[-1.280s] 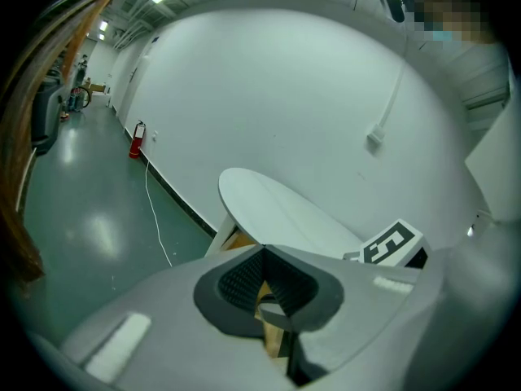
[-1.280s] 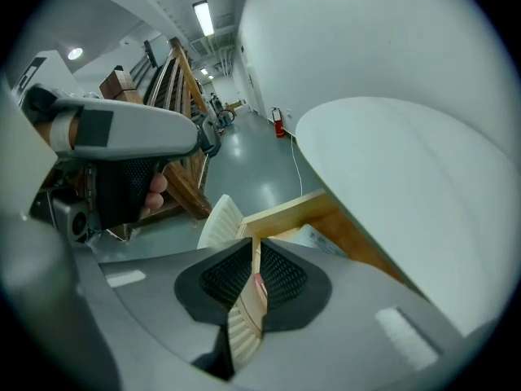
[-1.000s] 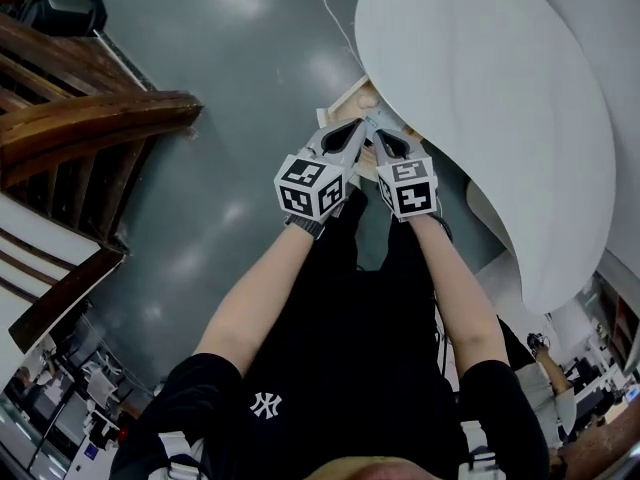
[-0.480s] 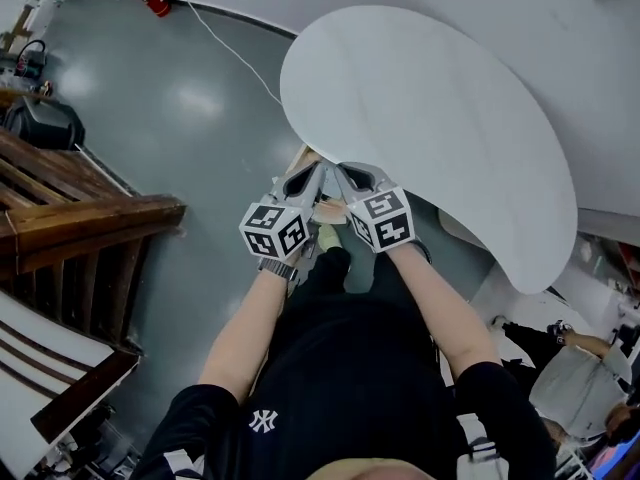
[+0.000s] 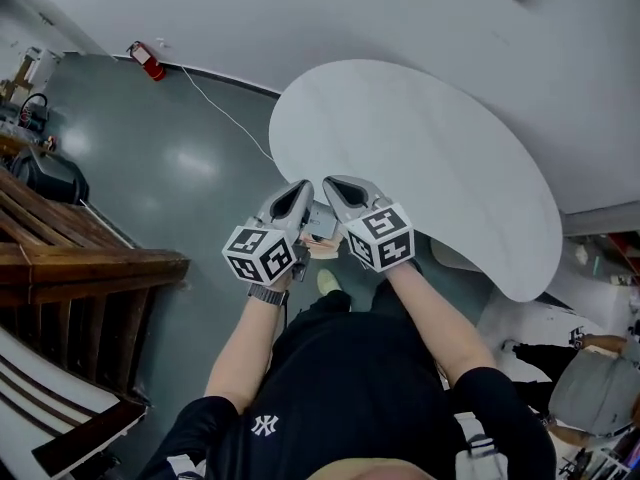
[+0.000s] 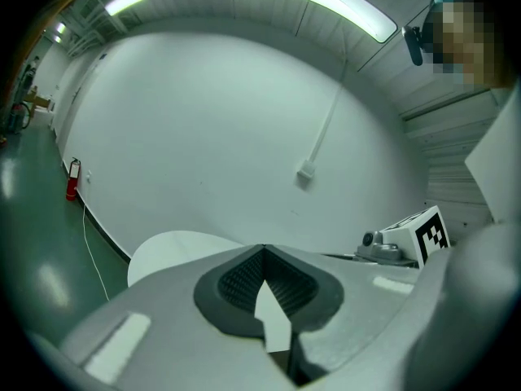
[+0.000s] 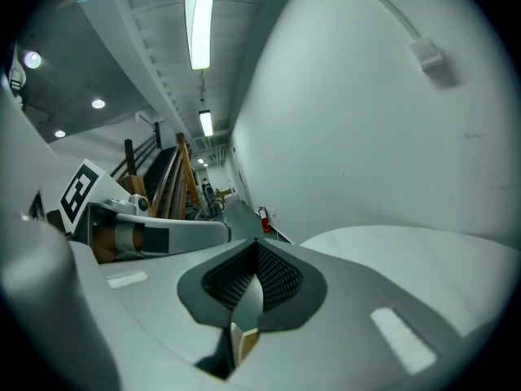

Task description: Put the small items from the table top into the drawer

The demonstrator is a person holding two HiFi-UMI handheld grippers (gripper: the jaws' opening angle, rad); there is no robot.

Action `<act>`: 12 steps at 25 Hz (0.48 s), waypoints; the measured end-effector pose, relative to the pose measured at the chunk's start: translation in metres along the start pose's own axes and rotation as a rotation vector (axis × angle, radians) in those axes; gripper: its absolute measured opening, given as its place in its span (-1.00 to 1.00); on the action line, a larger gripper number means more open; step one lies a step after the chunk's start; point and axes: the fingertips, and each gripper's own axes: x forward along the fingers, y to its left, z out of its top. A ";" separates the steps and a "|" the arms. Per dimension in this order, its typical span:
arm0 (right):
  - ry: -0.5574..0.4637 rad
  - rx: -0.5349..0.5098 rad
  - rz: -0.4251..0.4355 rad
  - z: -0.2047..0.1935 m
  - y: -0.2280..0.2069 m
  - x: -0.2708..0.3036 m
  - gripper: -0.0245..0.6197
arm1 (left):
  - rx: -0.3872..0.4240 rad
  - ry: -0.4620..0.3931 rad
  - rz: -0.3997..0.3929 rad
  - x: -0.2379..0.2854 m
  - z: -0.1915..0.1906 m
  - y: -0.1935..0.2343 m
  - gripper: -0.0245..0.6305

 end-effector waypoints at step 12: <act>-0.137 -0.043 -0.031 0.065 0.004 -0.028 -0.85 | 0.070 -0.103 -0.067 -0.013 0.065 -0.042 -0.92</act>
